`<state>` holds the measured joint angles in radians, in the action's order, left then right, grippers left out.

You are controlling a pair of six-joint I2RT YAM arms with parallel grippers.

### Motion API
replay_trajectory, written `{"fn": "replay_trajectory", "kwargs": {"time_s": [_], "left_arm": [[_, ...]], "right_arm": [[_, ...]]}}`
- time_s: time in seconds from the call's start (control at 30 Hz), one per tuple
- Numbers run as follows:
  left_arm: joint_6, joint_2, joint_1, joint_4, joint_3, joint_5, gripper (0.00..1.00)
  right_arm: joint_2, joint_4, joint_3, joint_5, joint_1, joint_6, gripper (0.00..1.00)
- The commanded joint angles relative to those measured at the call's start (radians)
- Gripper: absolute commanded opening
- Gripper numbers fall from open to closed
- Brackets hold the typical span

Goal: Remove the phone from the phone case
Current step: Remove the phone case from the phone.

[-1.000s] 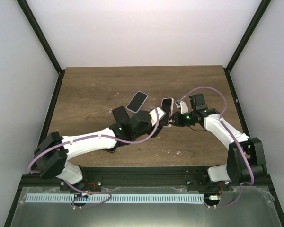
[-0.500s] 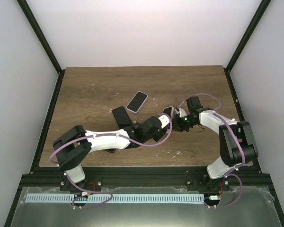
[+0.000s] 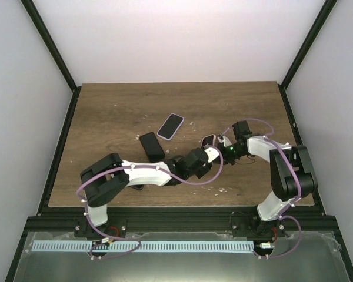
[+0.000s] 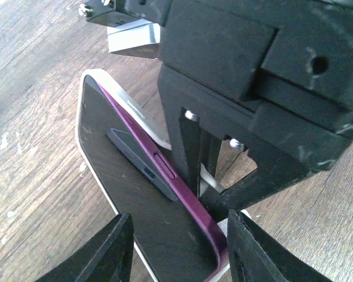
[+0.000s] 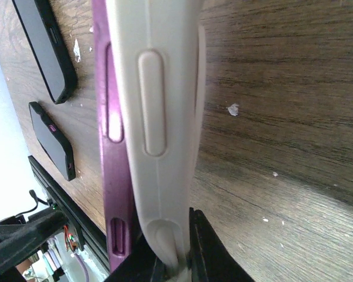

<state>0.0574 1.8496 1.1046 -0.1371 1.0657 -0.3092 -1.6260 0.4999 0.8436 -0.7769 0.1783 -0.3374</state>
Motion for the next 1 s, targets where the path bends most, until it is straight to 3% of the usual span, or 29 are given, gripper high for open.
{"fn": "replay_trajectory", "kwargs": {"time_s": [0.0, 0.37, 0.6, 0.9, 0.97], "left_arm": [[0.042, 0.036, 0.012, -0.018, 0.023, -0.033, 0.45], [0.156, 0.081, 0.040, -0.035, 0.018, -0.165, 0.40], [0.311, 0.128, 0.047, -0.111, -0.003, -0.275, 0.34], [0.400, 0.156, 0.047, -0.191, -0.019, -0.327, 0.20], [0.398, 0.157, 0.047, -0.191, -0.018, -0.325, 0.12]], "right_arm": [[0.000, -0.009, 0.050, -0.064, -0.007, 0.005, 0.01], [-0.001, -0.011, 0.045, -0.091, -0.007, 0.012, 0.01], [0.006, -0.009, 0.043, -0.123, -0.008, 0.020, 0.01], [0.019, -0.017, 0.040, -0.169, -0.008, 0.027, 0.01], [0.025, -0.020, 0.039, -0.169, -0.008, 0.028, 0.01]]}}
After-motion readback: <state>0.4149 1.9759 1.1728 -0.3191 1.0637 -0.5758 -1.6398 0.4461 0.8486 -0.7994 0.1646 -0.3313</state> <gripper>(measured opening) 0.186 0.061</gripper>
